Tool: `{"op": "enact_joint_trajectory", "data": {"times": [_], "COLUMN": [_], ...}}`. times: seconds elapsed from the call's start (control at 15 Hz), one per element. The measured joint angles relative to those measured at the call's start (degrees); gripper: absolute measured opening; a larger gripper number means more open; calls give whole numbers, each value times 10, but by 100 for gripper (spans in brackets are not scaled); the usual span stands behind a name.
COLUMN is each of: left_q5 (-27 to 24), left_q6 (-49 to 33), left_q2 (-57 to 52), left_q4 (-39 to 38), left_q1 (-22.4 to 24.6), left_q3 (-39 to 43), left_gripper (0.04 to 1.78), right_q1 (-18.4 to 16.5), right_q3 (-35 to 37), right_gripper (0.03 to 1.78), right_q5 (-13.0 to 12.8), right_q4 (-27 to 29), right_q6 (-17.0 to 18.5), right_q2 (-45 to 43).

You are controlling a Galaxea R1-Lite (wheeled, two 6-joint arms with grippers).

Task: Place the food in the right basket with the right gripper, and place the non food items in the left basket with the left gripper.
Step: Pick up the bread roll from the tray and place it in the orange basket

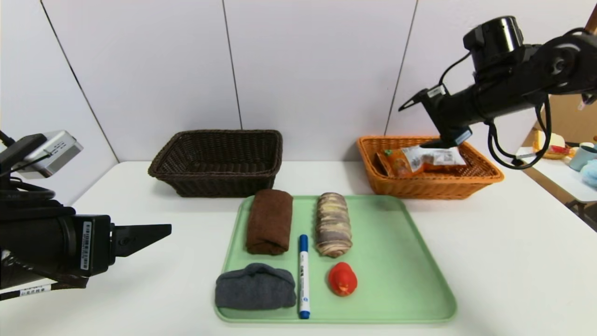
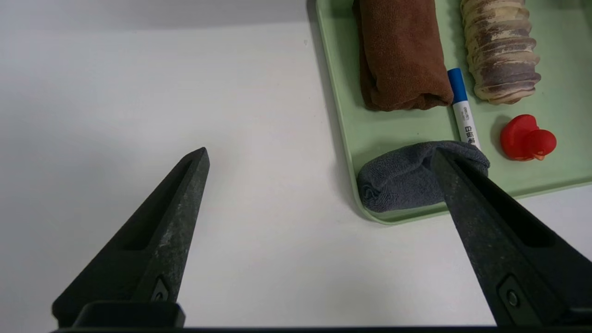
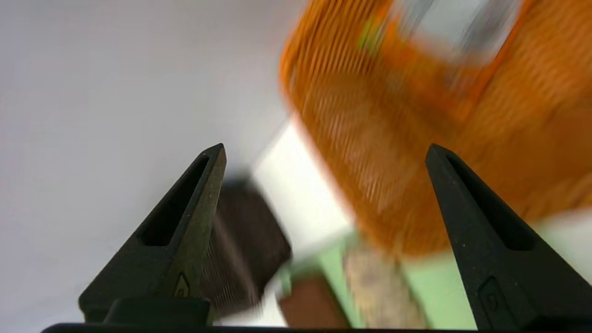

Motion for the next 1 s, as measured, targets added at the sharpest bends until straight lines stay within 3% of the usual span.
{"op": "enact_joint_trajectory", "data": {"times": [0.13, 0.33, 0.47, 1.0], "left_q5": [0, 1, 7, 45], "left_q6": [0, 0, 0, 1], "left_q2": [-2, -6, -10, -16], "left_q4": [-1, -11, -41, -55], "left_q1": [0, 0, 0, 0], "left_q3": [2, 7, 18, 31], "left_gripper": [169, 169, 169, 169], "right_q1": [74, 183, 230, 281], "right_q3": [1, 4, 4, 2], "right_gripper": [155, 160, 163, 168], "right_q5": [-4, -62, -79, -109], "right_q4": [53, 139, 188, 200], "right_q6": [-64, -179, -202, -258], "right_q2": [-39, -67, -59, 77]}}
